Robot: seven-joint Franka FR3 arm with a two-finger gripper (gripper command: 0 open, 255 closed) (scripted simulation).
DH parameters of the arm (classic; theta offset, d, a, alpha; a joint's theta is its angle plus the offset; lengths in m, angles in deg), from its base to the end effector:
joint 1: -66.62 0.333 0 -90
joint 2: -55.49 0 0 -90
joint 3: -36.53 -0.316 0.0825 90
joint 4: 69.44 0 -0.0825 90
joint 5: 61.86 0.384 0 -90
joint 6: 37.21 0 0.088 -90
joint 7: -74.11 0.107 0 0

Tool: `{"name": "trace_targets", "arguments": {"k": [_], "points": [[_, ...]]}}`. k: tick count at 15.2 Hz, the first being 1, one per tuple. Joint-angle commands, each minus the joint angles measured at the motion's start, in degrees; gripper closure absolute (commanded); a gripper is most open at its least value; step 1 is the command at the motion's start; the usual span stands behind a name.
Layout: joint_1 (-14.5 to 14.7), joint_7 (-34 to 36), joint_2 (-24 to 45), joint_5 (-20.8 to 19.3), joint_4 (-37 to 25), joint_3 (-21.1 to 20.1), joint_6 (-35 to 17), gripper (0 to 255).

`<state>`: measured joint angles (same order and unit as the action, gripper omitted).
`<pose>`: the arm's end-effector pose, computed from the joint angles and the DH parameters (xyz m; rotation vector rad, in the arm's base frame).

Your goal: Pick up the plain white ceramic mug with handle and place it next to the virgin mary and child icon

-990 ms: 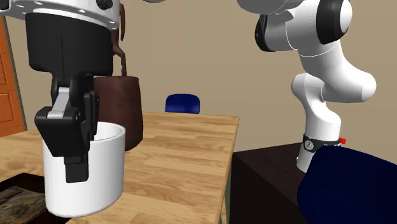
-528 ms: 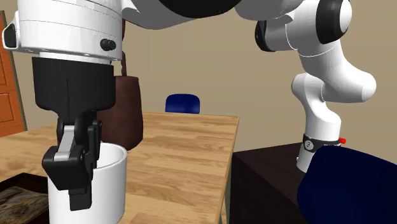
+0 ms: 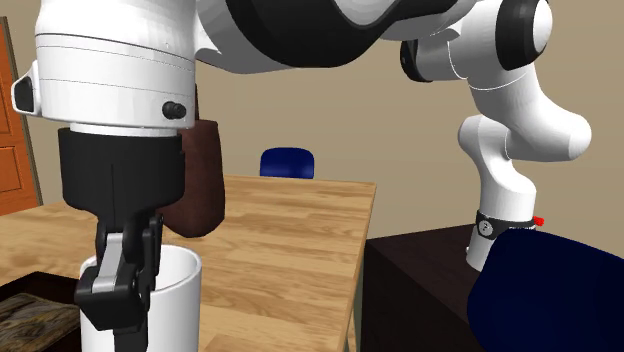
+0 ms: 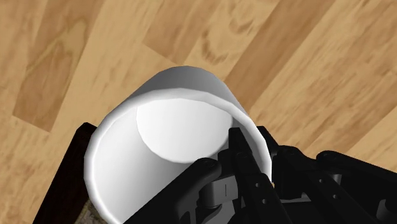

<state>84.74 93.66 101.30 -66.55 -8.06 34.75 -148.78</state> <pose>0.7297 0.2500 0.3597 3.1120 0.0358 0.1415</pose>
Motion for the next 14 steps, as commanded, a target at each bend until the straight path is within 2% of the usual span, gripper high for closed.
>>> {"name": "trace_targets", "arguments": {"k": [1, 4, 5, 10, 14], "points": [[0.0, 0.0, 0.0, 0.0, 0.0, 0.0, -0.1, 255], [0.0, 0.0, 0.0, 0.0, 0.0, 0.0, -0.1, 255], [0.0, 0.0, 0.0, 0.0, 0.0, 0.0, 0.0, 0], [0.0, 0.0, 0.0, 0.0, 0.0, 0.0, -0.1, 0], [0.2, -0.1, -1.9, 0.1, -4.0, -0.1, 5.9, 0]]}}
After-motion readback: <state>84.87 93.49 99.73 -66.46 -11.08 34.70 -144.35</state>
